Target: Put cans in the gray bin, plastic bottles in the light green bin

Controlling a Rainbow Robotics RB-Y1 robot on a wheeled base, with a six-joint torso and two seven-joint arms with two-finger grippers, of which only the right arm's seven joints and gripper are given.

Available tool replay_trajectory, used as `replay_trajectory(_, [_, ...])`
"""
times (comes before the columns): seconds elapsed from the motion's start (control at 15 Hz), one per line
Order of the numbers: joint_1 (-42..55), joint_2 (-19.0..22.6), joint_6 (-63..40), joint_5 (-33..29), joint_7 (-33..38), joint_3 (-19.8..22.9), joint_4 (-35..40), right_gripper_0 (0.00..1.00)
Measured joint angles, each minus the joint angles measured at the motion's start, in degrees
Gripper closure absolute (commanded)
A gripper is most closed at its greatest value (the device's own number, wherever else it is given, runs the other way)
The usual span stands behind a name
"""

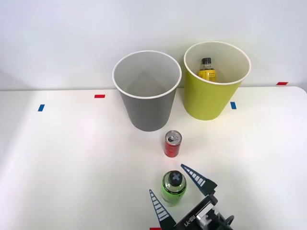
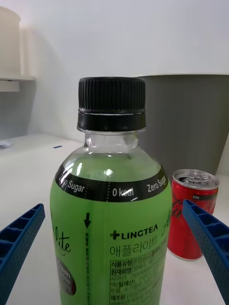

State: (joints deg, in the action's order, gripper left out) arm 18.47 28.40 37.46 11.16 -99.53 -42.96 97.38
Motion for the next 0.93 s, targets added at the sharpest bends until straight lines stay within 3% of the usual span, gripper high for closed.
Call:
replay_trajectory(0.07, [0.01,-0.08,-0.01,0.00,0.06,-0.01,0.00,0.95])
replay_trajectory(0.67, [0.03,0.27,0.36,0.58,0.71,-0.02,0.13,1.00])
replay_trajectory(0.93, [1.32,2.37,-1.31,0.91,1.13,0.25,5.72,1.00])
